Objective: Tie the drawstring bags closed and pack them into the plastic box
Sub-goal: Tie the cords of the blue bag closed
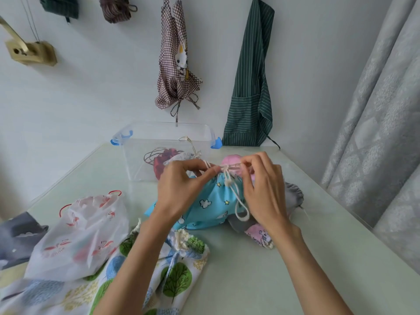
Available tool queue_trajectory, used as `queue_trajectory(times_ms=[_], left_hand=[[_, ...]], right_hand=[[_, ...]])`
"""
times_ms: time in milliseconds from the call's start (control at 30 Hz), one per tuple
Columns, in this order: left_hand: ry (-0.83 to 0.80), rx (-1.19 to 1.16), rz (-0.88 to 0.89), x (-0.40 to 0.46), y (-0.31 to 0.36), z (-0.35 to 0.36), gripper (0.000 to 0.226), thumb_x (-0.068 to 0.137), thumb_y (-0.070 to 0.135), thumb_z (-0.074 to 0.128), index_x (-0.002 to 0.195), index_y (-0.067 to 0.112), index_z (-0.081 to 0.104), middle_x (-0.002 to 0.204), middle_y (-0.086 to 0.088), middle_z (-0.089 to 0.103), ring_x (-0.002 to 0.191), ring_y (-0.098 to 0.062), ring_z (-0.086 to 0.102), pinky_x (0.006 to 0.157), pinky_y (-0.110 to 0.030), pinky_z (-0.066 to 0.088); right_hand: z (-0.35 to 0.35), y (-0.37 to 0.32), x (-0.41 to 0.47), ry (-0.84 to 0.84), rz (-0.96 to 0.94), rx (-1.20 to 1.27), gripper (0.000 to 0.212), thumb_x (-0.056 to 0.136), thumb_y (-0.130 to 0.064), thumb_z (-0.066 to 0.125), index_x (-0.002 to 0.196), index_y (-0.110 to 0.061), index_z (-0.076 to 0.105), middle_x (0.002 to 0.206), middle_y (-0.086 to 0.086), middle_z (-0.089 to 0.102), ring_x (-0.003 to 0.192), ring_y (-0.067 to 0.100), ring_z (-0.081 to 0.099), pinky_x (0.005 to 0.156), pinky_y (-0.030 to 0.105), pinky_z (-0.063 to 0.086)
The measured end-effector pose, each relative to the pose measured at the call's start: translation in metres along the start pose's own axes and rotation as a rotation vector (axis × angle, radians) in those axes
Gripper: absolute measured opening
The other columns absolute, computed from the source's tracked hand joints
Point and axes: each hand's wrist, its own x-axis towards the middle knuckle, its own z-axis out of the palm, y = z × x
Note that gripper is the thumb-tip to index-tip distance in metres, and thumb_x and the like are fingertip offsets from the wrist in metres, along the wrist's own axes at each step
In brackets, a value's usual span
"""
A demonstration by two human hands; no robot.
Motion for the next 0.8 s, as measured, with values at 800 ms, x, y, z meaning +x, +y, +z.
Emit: queue_trajectory(times_ms=[800], left_hand=[[-0.133,0.213,0.026,-0.004,0.008,0.019,0.023,0.078,0.045,0.070,0.067,0.026,0.069,0.067,0.012,0.066,0.070,-0.007,0.061,0.068,-0.030,0.049]], right_hand=[[-0.024,0.028,0.017,-0.139,0.695,0.482,0.067,0.094,-0.048,0.041,0.035,-0.019,0.034,0.039,-0.005,0.036,0.050,0.016,0.037,0.070,0.035,0.032]])
